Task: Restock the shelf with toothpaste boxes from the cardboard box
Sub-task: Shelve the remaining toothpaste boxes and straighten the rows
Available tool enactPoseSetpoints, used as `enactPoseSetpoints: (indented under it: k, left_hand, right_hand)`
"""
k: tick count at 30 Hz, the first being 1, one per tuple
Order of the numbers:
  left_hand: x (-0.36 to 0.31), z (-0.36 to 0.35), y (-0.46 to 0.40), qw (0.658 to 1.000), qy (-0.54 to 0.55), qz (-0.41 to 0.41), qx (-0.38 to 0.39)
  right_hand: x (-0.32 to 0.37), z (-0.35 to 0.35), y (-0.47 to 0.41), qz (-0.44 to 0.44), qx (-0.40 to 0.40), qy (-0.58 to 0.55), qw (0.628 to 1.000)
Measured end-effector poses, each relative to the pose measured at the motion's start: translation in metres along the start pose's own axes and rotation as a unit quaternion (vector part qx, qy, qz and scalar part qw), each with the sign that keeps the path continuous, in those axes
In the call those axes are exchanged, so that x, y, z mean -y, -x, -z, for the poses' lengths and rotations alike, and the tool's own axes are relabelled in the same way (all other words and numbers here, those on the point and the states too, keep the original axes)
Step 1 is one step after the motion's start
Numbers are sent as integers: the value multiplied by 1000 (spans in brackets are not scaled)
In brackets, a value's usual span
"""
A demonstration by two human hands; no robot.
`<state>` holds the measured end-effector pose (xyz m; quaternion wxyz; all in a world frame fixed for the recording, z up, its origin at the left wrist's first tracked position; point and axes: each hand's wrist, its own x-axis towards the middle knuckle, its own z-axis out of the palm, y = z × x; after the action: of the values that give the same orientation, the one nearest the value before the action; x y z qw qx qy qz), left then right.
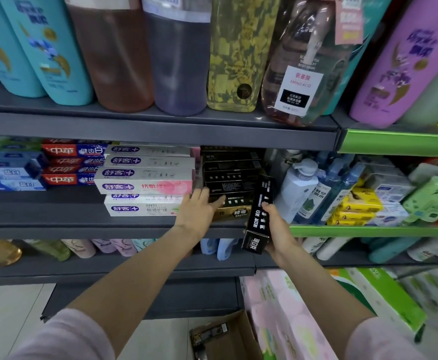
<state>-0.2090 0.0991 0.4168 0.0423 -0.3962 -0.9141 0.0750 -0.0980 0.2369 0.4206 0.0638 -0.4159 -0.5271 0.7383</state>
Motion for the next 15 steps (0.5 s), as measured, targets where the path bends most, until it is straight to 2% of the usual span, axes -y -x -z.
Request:
enactPoseSetpoints:
  k: [10, 15]
  left_hand:
    - [0, 17, -20, 998, 16, 62, 16]
    - [13, 19, -20, 996, 39, 32, 72]
  right_hand:
    - [6, -3, 8, 21, 25, 40, 999]
    - [8, 4, 18, 5, 50, -4, 999]
